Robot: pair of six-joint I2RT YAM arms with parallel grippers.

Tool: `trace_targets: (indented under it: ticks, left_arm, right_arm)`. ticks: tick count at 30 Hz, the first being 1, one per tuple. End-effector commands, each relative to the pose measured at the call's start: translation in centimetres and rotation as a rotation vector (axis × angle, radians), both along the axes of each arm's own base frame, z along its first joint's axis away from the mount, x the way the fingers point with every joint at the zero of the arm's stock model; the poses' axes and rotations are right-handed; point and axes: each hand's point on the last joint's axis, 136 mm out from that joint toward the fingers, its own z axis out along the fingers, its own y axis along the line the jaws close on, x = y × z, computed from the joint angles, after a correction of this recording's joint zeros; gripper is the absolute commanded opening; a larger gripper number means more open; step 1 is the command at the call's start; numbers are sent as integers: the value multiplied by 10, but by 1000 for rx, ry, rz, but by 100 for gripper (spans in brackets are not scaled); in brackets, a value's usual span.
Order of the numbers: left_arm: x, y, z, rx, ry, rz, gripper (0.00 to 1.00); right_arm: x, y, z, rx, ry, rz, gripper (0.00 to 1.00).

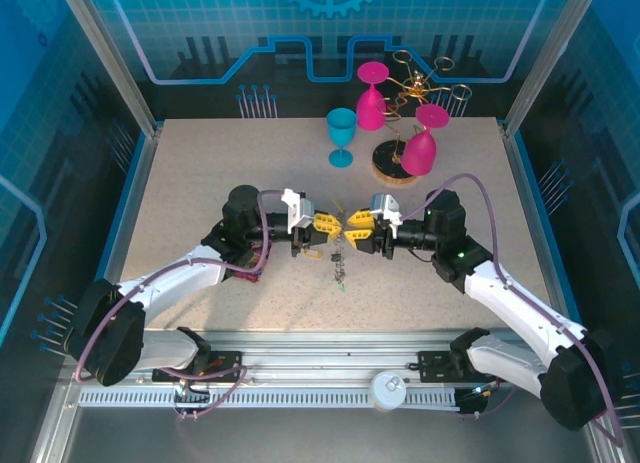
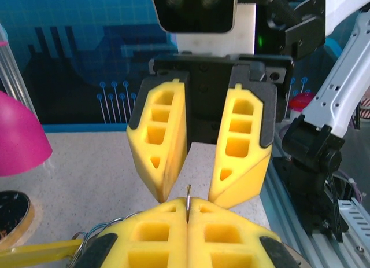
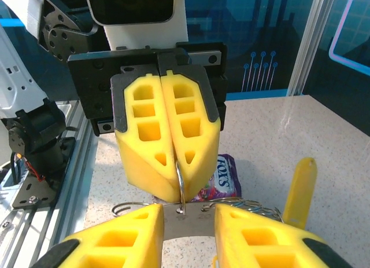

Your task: Put the keys on the keyring

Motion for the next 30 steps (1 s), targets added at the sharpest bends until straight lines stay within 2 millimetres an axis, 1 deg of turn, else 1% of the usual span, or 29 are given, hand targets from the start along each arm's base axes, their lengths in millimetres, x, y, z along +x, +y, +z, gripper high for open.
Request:
trace_targets:
  ticks: [1, 7, 11, 18, 22, 27, 30]
  left_arm:
    - [-9, 1, 19, -66, -47, -42, 0]
    - [-7, -1, 22, -97, -36, -54, 0]
    - [-6, -2, 22, -110, -25, -60, 0]
    - [-4, -3, 13, -87, -7, -58, 0]
    - [-2, -4, 8, -67, -6, -51, 0]
    - [-1, -4, 2, -35, -6, -46, 0]
    - [-2, -3, 2, -31, -15, -43, 0]
  right_arm:
    - [1, 1, 13, 40, -47, 23, 27]
    - [1, 5, 16, 55, -50, 49, 21]
    - [2, 9, 23, 74, -61, 71, 18]
    - [1, 11, 33, 106, -81, 92, 20]
    - [0, 10, 34, 110, -82, 93, 20]
    - [0, 10, 33, 100, -85, 94, 18]
    - [-1, 9, 29, 85, -81, 88, 21]
